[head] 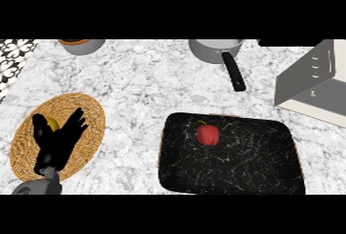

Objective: Pick the squash from the tray and place it in the tiered shelf

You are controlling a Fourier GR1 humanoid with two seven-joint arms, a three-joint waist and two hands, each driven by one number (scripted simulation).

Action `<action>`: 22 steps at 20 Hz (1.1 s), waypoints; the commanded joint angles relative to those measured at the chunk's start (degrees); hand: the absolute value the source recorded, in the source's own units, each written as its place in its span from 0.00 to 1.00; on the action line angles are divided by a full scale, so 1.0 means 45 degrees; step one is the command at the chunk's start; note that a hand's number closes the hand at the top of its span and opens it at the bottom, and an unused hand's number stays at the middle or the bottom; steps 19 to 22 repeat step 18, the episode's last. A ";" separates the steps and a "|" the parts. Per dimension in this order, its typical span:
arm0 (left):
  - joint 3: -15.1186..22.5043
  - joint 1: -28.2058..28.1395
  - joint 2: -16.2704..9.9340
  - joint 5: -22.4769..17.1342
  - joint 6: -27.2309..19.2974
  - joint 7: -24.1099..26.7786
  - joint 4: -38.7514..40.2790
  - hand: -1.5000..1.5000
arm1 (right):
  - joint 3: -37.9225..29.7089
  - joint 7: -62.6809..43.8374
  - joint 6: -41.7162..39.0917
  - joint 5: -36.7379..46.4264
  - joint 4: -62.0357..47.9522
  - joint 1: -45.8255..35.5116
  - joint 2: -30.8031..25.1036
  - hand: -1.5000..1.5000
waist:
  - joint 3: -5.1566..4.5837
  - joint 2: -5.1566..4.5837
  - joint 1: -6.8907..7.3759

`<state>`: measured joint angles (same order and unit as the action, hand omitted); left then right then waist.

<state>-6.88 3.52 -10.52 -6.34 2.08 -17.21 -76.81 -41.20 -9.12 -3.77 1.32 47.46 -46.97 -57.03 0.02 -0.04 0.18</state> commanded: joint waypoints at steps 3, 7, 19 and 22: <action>0.0204 -0.0144 0.0326 -0.0078 -0.0089 -0.0397 -0.0482 0.50 | -0.1202 0.0318 0.1004 -0.0043 -0.1483 0.0699 -0.1537 0.00 | 0.0009 -0.0013 0.0033; 0.0065 -0.0071 0.0296 -0.0005 0.0002 0.0283 0.0115 0.50 | -0.2733 0.0609 0.1179 -0.0747 -0.2985 0.1040 -0.2785 0.00 | 0.0021 -0.0043 -0.0061; 0.0410 -0.0186 0.0664 0.0577 -0.0627 0.0144 -0.0198 0.50 | -0.4832 0.2430 -0.2506 -0.2357 -0.6510 0.4013 -0.5123 0.00 | 0.0054 -0.0033 -0.0083; 0.0410 -0.0186 0.0664 0.0577 -0.0627 0.0144 -0.0198 0.50 | -0.4832 0.2430 -0.2506 -0.2357 -0.6510 0.4013 -0.5123 0.00 | 0.0054 -0.0033 -0.0083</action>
